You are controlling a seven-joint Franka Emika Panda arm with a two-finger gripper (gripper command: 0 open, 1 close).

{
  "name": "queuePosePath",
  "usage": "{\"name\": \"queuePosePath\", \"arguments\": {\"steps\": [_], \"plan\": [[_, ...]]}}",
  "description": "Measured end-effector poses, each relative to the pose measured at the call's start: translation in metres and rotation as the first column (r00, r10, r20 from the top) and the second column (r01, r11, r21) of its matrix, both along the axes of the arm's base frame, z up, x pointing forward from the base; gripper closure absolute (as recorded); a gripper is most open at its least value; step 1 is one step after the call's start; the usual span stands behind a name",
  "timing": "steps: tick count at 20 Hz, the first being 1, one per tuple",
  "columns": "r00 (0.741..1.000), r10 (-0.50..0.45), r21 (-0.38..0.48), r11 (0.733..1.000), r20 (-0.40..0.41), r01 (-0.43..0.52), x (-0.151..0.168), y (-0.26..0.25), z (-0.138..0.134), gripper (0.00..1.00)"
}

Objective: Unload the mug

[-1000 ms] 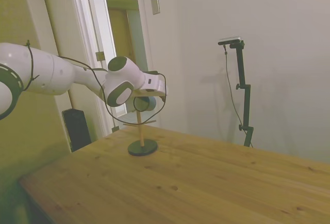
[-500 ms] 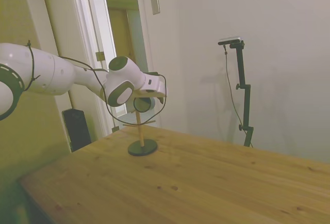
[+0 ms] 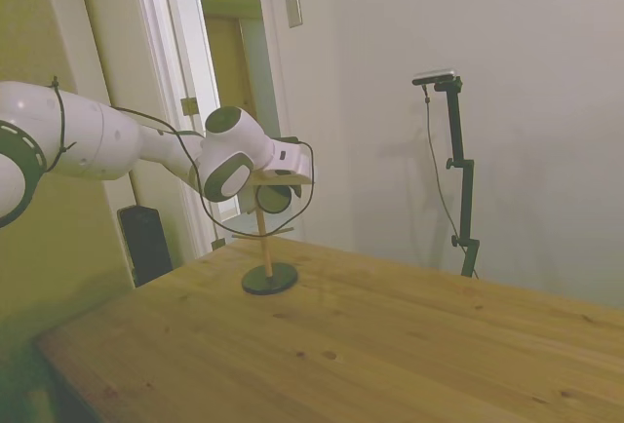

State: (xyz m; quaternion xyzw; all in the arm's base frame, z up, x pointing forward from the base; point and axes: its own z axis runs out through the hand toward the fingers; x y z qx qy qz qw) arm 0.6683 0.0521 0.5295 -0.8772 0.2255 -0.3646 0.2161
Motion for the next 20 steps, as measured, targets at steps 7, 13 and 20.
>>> {"name": "queuePosePath", "arguments": {"steps": [7,13,20], "plan": [[1.000,0.006,-0.004,1.000,-0.006,-0.006,-0.001,0.003,-0.002,1.00],[1.000,0.005,-0.003,1.000,-0.007,-0.005,-0.001,0.002,-0.002,1.00],[1.000,-0.020,0.037,0.999,-0.023,0.021,-0.034,-0.003,0.003,1.00]]}}
